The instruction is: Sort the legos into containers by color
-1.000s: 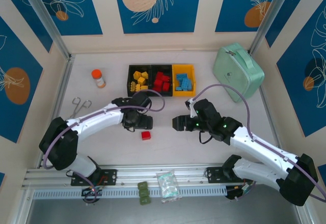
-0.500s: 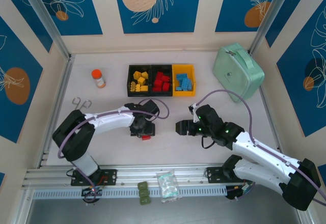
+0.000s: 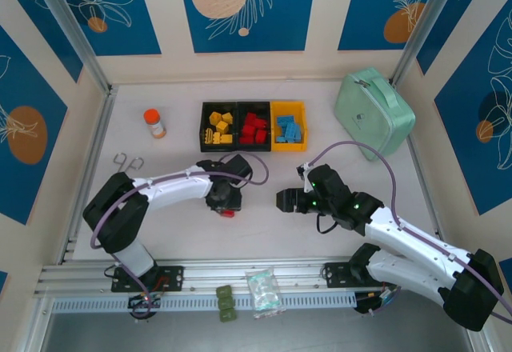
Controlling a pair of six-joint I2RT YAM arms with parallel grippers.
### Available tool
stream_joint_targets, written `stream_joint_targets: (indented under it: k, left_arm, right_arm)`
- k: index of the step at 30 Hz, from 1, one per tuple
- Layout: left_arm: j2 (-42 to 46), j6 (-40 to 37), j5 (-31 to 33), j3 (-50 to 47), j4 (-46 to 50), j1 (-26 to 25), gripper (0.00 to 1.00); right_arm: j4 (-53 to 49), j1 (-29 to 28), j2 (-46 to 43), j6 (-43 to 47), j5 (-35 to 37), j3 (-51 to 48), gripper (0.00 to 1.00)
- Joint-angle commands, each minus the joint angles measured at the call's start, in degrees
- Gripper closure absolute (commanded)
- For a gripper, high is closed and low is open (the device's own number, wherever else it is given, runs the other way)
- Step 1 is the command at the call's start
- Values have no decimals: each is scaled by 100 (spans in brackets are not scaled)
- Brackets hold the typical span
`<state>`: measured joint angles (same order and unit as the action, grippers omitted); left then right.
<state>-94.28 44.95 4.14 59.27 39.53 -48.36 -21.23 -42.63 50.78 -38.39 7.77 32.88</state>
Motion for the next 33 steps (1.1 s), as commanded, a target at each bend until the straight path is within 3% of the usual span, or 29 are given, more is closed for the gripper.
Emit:
stream_joint_targets:
  k: [1,12,33]
  left_arm:
    - [202,-313,203,428,177,116,62]
    - [-461,-987,131,1974,187,750,62]
    - [-3645,-1693,113,6424,845,1554,62]
  right_arm:
    - [-67,35,-47,-32,108,62,27]
    - [-101,291,50,33,161,310,27]
    - [429,1067,862,256,-30,865,27]
